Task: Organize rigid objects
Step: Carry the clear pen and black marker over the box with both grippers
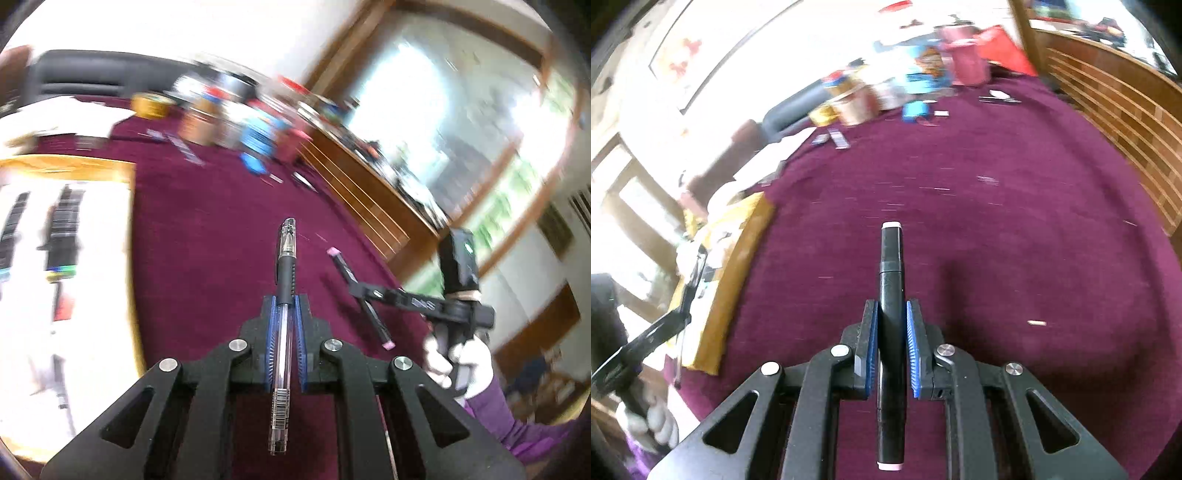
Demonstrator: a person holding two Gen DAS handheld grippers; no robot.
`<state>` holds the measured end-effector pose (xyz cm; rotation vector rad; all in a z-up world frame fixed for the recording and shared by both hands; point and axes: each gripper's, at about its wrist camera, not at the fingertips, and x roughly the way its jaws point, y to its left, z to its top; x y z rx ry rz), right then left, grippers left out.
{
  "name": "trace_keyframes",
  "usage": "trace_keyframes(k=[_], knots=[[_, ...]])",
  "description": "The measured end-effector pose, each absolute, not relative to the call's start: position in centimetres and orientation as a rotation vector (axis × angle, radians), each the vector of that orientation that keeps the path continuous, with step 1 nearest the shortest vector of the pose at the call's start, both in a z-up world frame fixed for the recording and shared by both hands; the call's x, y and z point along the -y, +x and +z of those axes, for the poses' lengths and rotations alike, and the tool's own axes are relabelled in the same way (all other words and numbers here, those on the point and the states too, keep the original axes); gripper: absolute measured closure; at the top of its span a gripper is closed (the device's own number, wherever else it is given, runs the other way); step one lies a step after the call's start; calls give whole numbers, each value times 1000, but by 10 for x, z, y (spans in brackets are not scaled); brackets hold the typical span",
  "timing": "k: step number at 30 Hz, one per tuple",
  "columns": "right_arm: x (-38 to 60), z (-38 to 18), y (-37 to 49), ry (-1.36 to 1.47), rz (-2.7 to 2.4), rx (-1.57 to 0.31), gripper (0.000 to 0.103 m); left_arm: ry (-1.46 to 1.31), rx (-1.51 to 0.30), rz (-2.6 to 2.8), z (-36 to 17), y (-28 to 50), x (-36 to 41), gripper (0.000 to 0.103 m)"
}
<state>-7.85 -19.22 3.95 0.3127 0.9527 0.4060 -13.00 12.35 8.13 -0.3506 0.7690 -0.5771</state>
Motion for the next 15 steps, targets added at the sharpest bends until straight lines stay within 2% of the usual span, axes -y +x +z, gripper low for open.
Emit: trace_keyframes(k=[7,15], knots=[[97,50,-73,323,621,-984,90,-478,-758,-270,72,-140,-251,95],[-18,43,-66,325,792,-1097,89,-463,-824,-14,40,-126,-321,95]])
